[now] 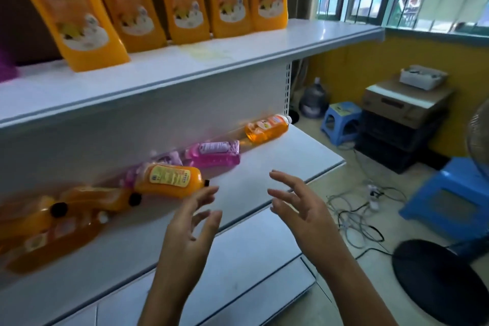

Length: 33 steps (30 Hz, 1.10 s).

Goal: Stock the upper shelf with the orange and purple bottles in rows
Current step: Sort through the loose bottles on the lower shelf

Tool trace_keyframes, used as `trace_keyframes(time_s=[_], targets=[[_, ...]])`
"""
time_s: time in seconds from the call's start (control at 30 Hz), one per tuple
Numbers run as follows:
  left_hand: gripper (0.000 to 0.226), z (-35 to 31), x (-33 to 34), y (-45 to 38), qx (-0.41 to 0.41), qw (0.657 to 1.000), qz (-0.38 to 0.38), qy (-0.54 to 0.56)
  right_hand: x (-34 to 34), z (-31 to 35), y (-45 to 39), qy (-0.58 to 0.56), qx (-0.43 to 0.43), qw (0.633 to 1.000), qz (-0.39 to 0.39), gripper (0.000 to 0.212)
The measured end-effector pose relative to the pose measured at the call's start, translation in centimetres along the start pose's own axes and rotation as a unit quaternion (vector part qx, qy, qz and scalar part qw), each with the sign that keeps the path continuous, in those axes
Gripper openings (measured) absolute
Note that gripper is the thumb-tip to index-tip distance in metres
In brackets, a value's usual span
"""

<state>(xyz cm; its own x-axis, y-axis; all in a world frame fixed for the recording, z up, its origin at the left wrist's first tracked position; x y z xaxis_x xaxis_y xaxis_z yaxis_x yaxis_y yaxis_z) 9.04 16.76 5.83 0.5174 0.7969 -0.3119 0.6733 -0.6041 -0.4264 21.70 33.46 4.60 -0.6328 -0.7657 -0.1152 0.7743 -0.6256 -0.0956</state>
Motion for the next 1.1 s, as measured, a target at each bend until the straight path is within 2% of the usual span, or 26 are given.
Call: trace_keyframes(time_s=[0.1,0.2,0.43,0.57,0.67,0.73,0.9,1.0,1.1], targets=[[0.029,3.9,1.1,-1.4,-0.06,0.998,-0.007,0.019,-0.5,-3.2,-1.2,-0.009,0.052,0.999,-0.015,0.04],[0.027,7.0,2.3,-4.5,-0.08,0.995,-0.037,0.05,-0.9,-5.7,-3.4,-0.004,0.093,0.996,-0.014,0.039],[0.029,9.7,8.1,-14.7,-0.063,0.997,0.005,0.055,-3.8,-7.3,-13.2,0.046,0.129,0.99,-0.014,0.039],[0.038,9.9,11.1,-20.9,-0.024,0.995,0.091,-0.012,-5.8,-7.6,-19.5,-0.026,0.154,0.987,-0.044,0.033],[0.058,11.4,14.3,-26.1,-0.018,0.974,0.18,-0.14,-6.7,-8.9,-23.4,-0.081,0.192,0.975,-0.07,0.046],[0.068,12.7,16.6,-29.2,-0.016,0.954,0.205,-0.219,-7.0,-9.5,-25.8,-0.087,0.208,0.971,-0.081,0.052],[0.087,17.3,20.7,-30.9,-0.028,0.919,0.218,-0.329,-7.6,-11.1,-30.4,-0.031,0.226,0.973,-0.047,0.067],[0.09,18.0,21.3,-29.5,0.0,0.907,0.13,-0.399,-8.1,-12.1,-32.7,0.006,0.225,0.974,-0.035,0.076],[0.09,17.3,22.0,-28.7,-0.027,0.896,0.105,-0.43,-8.3,-12.8,-34.0,-0.032,0.251,0.967,0.021,0.083]])
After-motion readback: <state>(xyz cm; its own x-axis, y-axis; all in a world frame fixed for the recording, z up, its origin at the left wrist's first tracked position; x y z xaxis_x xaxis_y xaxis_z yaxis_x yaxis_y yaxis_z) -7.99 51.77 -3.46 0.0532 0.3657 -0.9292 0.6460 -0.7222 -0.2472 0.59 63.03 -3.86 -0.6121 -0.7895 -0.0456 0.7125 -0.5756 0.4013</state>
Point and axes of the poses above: each hand's wrist, its own y-axis away from the middle knuckle, its own x-axis out of the palm, z = x × y, the point moved 4 cm from there along -y, towards the middle knuckle, and after that the axes turned 9 degrees about x, right-handed, at the moved point
